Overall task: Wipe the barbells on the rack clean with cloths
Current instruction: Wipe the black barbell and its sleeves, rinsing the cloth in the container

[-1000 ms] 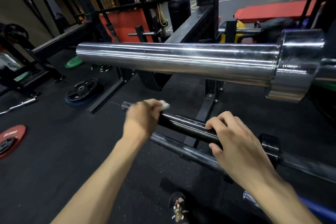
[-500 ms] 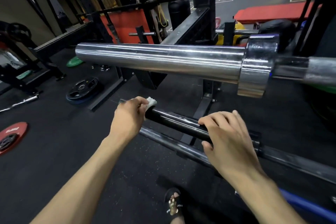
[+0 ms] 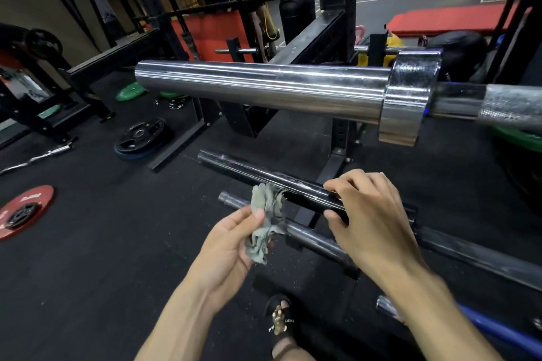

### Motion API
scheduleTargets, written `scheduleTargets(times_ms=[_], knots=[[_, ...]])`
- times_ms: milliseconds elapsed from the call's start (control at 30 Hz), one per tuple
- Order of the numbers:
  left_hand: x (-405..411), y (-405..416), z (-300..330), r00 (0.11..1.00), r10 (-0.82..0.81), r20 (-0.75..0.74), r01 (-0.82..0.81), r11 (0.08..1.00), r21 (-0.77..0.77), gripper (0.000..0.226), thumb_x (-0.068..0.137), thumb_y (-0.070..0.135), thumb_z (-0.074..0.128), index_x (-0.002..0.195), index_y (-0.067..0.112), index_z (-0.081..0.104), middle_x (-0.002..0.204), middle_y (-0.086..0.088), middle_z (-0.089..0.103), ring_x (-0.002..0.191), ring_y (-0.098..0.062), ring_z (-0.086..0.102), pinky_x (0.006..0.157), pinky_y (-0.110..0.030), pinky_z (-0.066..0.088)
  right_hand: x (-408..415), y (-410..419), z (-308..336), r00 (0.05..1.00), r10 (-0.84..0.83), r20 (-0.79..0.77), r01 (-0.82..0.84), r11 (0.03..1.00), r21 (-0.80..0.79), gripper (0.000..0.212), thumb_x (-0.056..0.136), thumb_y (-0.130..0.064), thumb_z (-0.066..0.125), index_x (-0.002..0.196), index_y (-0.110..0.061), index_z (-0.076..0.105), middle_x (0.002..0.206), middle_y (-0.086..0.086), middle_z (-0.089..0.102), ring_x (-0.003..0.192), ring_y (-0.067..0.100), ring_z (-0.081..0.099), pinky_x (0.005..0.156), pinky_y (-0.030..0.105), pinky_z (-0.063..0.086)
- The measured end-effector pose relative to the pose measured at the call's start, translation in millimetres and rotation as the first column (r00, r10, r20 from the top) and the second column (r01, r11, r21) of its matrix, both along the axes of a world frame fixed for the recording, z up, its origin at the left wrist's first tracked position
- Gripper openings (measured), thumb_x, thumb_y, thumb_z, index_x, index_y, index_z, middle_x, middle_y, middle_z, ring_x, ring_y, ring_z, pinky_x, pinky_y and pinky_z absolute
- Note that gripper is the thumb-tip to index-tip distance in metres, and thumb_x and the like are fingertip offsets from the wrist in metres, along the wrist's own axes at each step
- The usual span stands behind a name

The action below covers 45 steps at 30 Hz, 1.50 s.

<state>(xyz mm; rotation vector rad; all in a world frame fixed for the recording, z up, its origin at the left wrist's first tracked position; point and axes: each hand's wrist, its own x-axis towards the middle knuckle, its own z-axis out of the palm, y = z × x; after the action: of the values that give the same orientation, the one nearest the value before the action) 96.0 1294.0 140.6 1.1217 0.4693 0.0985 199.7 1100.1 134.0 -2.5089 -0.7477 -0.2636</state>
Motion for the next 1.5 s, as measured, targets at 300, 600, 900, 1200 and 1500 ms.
scheduleTargets(times_ms=[300,600,900,1200,1500], knots=[[-5,-25,11,0.994,-0.067,0.092,0.050,0.982,0.180,0.028,0.099,0.013,0.057,0.122,0.006,0.071,0.122,-0.022,0.070,0.117,-0.037,0.066,0.104,-0.044,0.053,-23,15,10,0.651,0.513,-0.560,0.041,0.713,0.700,0.030,0.087,-0.053,0.066,0.104,-0.029,0.072,0.096,-0.004,0.074,0.073,0.008,0.065,0.065,0.024,0.053],[-15,-25,16,0.982,-0.183,0.043,0.132,0.836,0.533,0.035,0.087,0.017,0.079,0.121,0.025,0.071,0.117,-0.005,0.074,0.111,-0.029,0.070,0.098,-0.047,0.055,-24,21,6,0.594,0.524,-0.611,0.260,0.593,0.762,0.014,0.099,-0.022,0.064,0.099,-0.014,0.075,0.093,0.013,0.076,0.091,0.037,0.071,0.083,0.050,0.056],[-22,-18,19,0.977,-0.197,0.079,0.180,0.966,0.187,0.033,0.089,0.023,0.069,0.113,0.000,0.072,0.104,-0.022,0.072,0.087,-0.021,0.068,0.073,-0.024,0.055,-29,34,0,0.413,0.609,-0.677,0.467,0.497,0.731,0.036,0.086,-0.028,0.073,0.107,0.001,0.068,0.098,0.011,0.074,0.093,0.026,0.069,0.087,0.049,0.054],[-25,-10,6,0.950,-0.304,-0.070,0.302,0.838,0.455,0.027,0.083,0.026,0.081,0.105,0.012,0.071,0.100,-0.009,0.074,0.092,-0.017,0.065,0.082,-0.028,0.051,-34,37,-6,0.484,0.501,-0.718,0.465,0.547,0.696,0.011,0.098,-0.018,0.065,0.098,-0.010,0.072,0.092,0.009,0.078,0.089,0.028,0.074,0.077,0.044,0.056],[4,-9,6,0.998,-0.054,-0.007,0.050,0.859,0.510,0.020,0.096,0.033,0.063,0.093,0.018,0.076,0.090,-0.004,0.076,0.081,-0.013,0.068,0.072,-0.021,0.051,-21,8,3,0.927,0.150,-0.344,0.135,0.722,0.678,0.015,0.095,-0.023,0.069,0.105,-0.034,0.063,0.099,-0.014,0.071,0.091,0.002,0.069,0.080,0.021,0.054]])
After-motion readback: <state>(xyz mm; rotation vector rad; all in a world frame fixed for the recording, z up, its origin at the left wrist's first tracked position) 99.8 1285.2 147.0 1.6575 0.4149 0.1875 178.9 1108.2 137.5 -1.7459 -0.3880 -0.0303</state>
